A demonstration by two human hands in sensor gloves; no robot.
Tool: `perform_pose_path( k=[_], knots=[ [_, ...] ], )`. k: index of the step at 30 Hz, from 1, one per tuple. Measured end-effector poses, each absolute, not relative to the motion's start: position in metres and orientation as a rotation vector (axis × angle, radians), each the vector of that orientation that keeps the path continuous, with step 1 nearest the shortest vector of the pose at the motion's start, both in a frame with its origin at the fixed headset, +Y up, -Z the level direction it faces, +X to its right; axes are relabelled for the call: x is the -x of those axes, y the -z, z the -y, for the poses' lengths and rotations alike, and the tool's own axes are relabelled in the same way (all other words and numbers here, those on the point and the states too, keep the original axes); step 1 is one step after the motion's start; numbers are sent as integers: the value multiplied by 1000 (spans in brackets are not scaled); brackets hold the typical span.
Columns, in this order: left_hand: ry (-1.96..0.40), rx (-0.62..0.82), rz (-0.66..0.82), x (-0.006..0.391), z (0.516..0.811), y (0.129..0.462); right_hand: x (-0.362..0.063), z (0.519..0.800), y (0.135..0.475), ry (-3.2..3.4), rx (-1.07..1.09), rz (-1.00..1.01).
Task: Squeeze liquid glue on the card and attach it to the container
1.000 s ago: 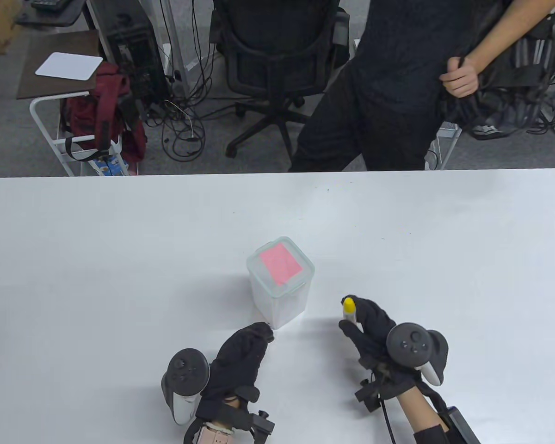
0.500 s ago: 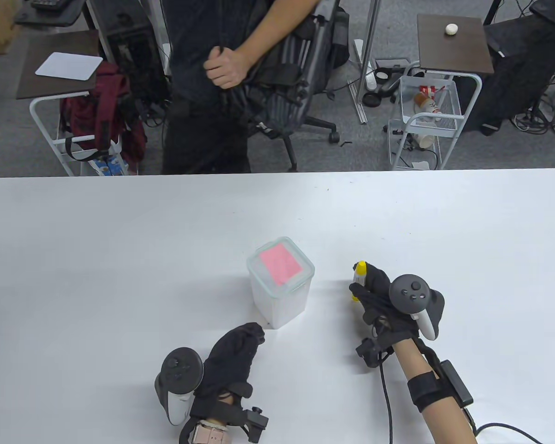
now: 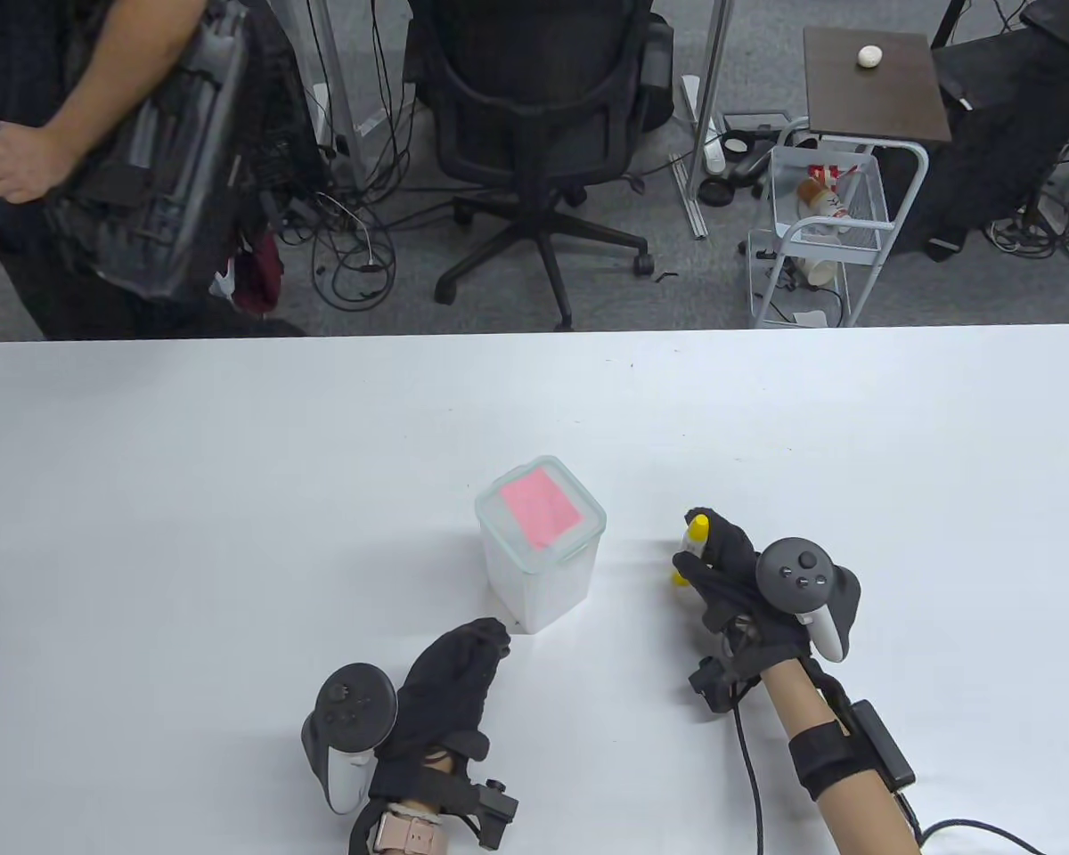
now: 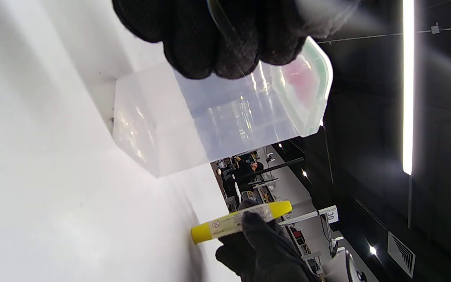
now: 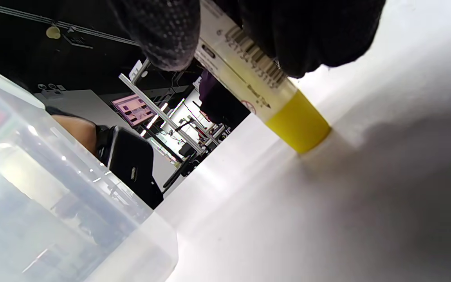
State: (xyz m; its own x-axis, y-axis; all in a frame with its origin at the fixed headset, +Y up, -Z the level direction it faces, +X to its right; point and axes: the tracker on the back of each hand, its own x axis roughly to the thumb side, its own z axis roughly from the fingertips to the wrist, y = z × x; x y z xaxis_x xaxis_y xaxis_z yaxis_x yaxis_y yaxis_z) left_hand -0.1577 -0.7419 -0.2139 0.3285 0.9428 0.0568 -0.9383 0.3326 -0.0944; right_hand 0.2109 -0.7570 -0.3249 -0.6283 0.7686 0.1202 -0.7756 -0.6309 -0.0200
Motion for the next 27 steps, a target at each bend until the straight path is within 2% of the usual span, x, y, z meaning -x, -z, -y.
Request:
perform_pose_path(
  k=[11, 20, 27],
  knots=[
    [-1264, 47, 103, 155, 743, 214, -245, 735, 262, -2210, -76, 356],
    [-1244, 43, 104, 147, 740, 210, -209, 740, 234, -2241, -306, 450],
    [-1241, 43, 101, 145, 737, 211, -207, 747, 233, -2250, -338, 422]
  ],
)
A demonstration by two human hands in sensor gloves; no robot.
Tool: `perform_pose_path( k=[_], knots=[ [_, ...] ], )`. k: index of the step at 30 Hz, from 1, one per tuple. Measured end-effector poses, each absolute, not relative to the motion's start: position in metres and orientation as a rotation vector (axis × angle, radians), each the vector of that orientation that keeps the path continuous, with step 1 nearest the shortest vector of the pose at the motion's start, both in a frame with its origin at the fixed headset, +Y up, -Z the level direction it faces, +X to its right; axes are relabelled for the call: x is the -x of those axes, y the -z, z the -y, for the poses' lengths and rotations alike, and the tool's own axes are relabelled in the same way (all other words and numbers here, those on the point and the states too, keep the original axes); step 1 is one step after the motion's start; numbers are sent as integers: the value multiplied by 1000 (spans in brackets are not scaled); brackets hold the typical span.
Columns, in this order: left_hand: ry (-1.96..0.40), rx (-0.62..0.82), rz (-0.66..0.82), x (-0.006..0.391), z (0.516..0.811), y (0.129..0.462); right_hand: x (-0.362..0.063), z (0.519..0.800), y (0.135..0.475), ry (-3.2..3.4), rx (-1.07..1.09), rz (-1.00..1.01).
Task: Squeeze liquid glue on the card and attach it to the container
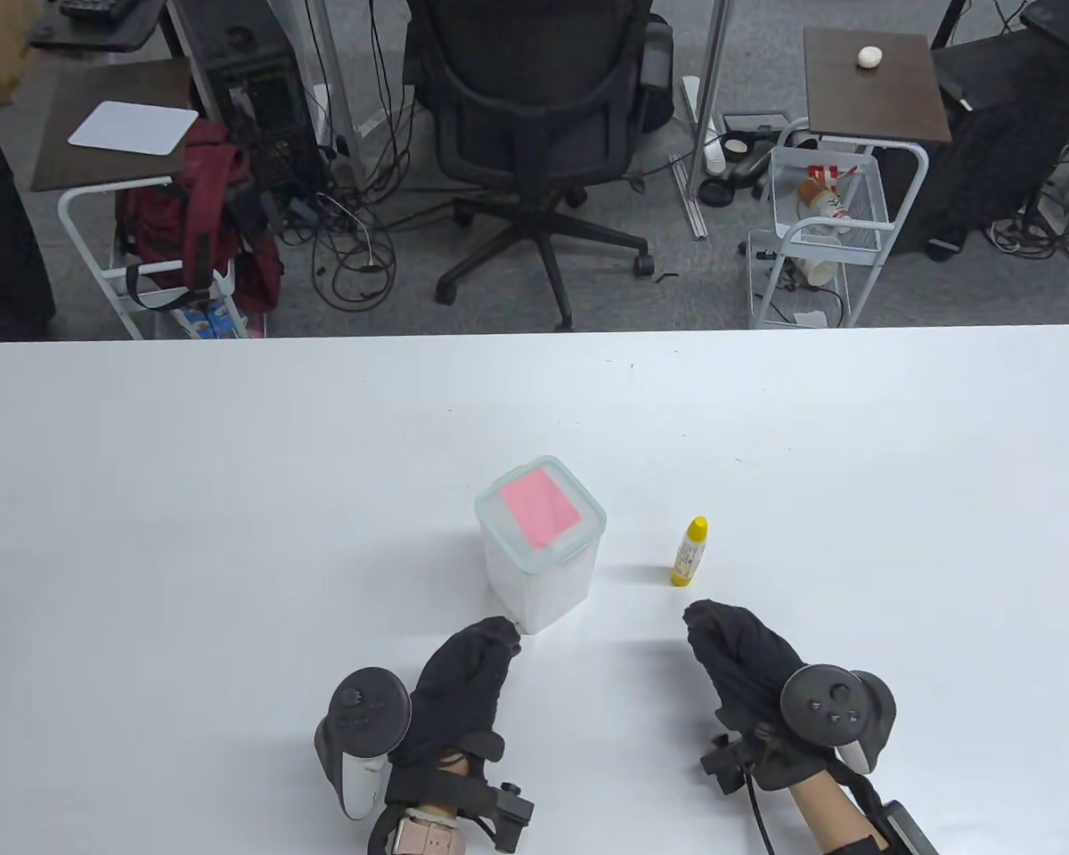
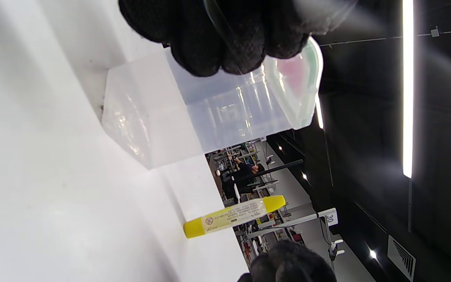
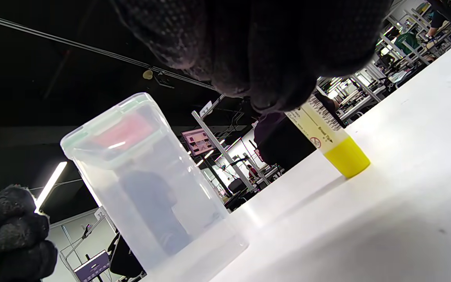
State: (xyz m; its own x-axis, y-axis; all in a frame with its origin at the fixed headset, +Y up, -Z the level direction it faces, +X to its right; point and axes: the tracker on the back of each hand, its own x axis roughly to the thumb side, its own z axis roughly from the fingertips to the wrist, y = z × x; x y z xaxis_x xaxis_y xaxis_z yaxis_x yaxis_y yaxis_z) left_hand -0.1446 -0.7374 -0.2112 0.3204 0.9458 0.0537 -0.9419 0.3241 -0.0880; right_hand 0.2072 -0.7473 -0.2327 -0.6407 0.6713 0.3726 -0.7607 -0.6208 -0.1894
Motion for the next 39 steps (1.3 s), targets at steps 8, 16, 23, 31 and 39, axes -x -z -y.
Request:
perform_pose_path(
  k=[8, 16, 23, 31, 39],
  knots=[
    [-1135, -24, 107, 151, 712, 219, -216, 723, 232, -2199, -327, 546],
    [-1067, -201, 27, 171, 682, 231, -230, 688, 235, -2322, -269, 817],
    [-913, -237, -53, 177, 690, 240, -248, 702, 259, -2599, -105, 808],
    [-358, -72, -47, 163, 710, 247, -259, 737, 273, -2890, -55, 323],
    [-296, 2, -26, 153, 721, 249, -257, 739, 273, -3001, -70, 275]
  ],
)
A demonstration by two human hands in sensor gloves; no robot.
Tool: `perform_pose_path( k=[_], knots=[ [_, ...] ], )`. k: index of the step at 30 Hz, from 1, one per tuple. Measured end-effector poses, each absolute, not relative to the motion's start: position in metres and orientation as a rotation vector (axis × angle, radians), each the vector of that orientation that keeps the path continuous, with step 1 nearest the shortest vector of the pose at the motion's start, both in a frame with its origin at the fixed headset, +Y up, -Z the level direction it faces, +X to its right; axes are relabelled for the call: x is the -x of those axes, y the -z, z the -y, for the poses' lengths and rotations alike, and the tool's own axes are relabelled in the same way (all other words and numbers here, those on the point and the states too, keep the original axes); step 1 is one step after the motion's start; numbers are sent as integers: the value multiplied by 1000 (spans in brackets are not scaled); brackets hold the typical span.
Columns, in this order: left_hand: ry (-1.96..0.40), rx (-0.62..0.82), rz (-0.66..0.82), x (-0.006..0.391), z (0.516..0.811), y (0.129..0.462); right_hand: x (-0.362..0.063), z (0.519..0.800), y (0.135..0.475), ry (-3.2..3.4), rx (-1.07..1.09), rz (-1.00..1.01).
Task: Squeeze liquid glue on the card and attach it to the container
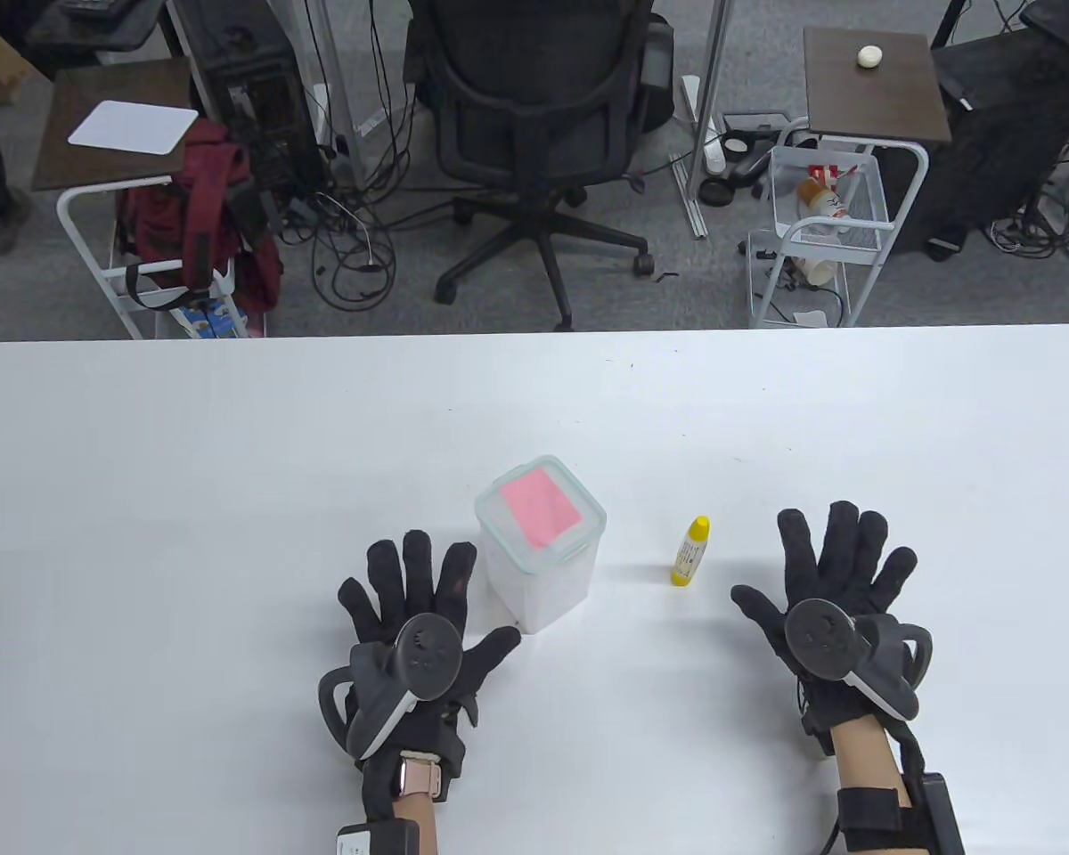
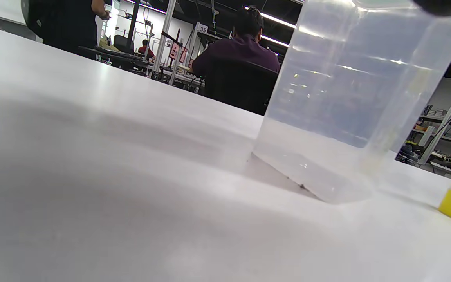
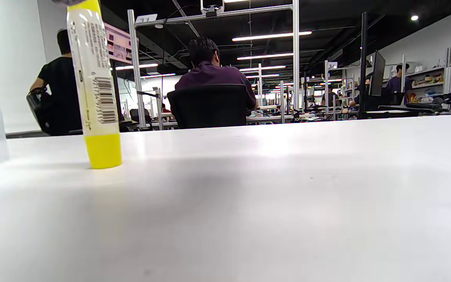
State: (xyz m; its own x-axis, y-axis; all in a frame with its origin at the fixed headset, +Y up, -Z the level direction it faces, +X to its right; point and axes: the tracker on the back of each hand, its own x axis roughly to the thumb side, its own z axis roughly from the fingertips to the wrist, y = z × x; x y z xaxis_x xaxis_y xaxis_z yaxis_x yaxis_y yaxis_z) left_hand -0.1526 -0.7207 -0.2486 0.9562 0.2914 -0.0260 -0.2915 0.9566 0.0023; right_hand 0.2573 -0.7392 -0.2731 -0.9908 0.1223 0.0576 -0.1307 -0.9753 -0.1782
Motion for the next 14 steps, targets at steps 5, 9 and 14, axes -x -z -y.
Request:
perform_pose_path(
  k=[5, 9, 14],
  knots=[
    [-284, 9, -27, 150, 723, 248, -258, 743, 274, -3021, -66, 230],
    [-301, 29, -34, 150, 727, 248, -258, 744, 274, -3056, -65, 205],
    [-292, 42, -32, 149, 729, 247, -257, 744, 274, -3061, -65, 206]
  ],
)
